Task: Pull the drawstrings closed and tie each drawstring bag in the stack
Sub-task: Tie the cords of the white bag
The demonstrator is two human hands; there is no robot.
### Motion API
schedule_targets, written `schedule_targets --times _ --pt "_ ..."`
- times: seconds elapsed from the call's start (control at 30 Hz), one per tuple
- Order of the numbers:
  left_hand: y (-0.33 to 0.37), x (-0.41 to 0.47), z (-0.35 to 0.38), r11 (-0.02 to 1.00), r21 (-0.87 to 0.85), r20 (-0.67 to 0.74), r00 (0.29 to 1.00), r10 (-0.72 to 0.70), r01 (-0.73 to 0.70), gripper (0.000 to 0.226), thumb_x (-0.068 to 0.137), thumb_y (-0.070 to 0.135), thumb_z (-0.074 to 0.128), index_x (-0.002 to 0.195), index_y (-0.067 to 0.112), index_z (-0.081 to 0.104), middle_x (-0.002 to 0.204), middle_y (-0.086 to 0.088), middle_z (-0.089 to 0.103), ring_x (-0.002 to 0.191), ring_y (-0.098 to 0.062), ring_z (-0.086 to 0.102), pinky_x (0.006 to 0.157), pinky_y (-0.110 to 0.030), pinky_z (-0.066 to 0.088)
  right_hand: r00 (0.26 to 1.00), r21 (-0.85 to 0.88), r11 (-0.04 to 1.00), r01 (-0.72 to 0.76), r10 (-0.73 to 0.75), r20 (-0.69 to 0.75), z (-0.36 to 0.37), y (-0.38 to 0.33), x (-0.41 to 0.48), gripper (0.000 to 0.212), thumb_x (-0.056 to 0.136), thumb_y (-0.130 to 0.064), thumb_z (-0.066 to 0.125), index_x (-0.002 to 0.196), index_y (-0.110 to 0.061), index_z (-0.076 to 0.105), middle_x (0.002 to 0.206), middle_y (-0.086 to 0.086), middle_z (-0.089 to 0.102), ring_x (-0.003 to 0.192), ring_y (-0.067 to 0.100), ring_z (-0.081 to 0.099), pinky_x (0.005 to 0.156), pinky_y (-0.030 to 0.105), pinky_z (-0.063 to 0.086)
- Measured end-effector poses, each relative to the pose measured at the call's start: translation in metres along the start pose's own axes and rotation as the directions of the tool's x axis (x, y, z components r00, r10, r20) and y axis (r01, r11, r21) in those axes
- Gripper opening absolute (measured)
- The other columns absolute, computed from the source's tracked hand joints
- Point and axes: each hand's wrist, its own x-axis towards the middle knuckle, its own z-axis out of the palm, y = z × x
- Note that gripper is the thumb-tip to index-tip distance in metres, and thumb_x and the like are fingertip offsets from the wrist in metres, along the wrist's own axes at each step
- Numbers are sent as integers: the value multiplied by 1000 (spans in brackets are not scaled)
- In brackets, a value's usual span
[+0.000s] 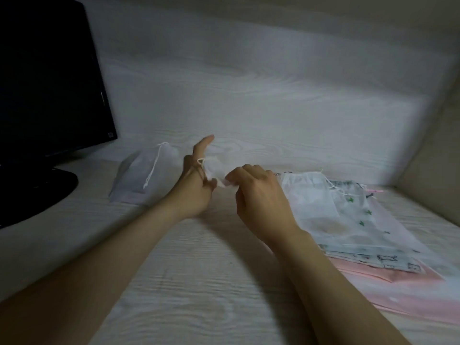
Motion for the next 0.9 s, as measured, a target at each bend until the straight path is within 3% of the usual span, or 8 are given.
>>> schedule_targets --times 0.1,0.2,0.3,0.4,0.63,0.7,0.8,0.9 --pt "-1 -18 -12 966 248 14 998 68 -69 73 90 -15 53 143 33 48 133 -4 32 110 13 44 96 -3 39 996 -58 996 70 -67 57 8 -9 0 40 71 10 67 96 -21 74 96 -1 65 87 26 59 72 35 39" --pt "-11 -23 -17 929 339 63 989 136 -150 49 85 -18 50 115 20 59 133 -2 41 128 -4 34 104 -17 41 994 -144 985 95 -87 63 12 -16 1 28 70 6 74 85 -17 73 92 3 60 81 28 55 65 34 35" --pt "-12 -27 -14 920 352 76 985 157 -173 42 82 -16 51 111 15 51 135 -5 39 120 -12 48 104 -29 44 997 -303 952 -30 48 54 15 -20 1 26 61 2 79 78 -15 70 90 6 53 76 28 54 63 33 26" --pt "-7 -34 -10 913 358 130 979 159 -196 32 90 -7 51 110 17 42 103 3 54 90 -22 59 81 -47 52 962 -392 911 -130 212 174 10 -25 0 23 78 -4 70 97 -16 65 101 8 59 90 33 64 63 34 37" --pt "0 -35 -18 906 333 33 964 265 -260 13 102 26 57 97 21 47 87 6 57 76 -15 56 67 -41 50 870 -156 897 -412 439 225 14 -11 -8 22 85 -10 55 105 -13 62 100 17 68 99 41 64 68 38 45" --pt "2 -36 -21 884 369 -27 947 320 -288 13 98 18 62 97 22 49 92 8 55 77 -14 55 69 -37 48 860 -16 898 -440 427 280 20 -2 -8 20 84 -10 59 102 -16 61 98 16 72 99 42 64 77 42 48" --pt "3 -37 -24 869 411 -58 944 326 -274 20 88 5 59 96 22 54 96 11 53 78 -8 55 69 -27 46 818 29 883 -468 421 391 24 8 -10 51 89 -15 66 138 -14 53 119 14 72 120 35 60 101 36 32" --pt "-5 -39 -22 863 433 -8 956 294 -261 18 98 6 50 99 23 58 100 10 53 81 -7 56 73 -32 49 802 61 827 -559 520 294 20 14 -9 53 91 -7 53 144 -14 49 112 18 71 116 36 60 97 40 46"
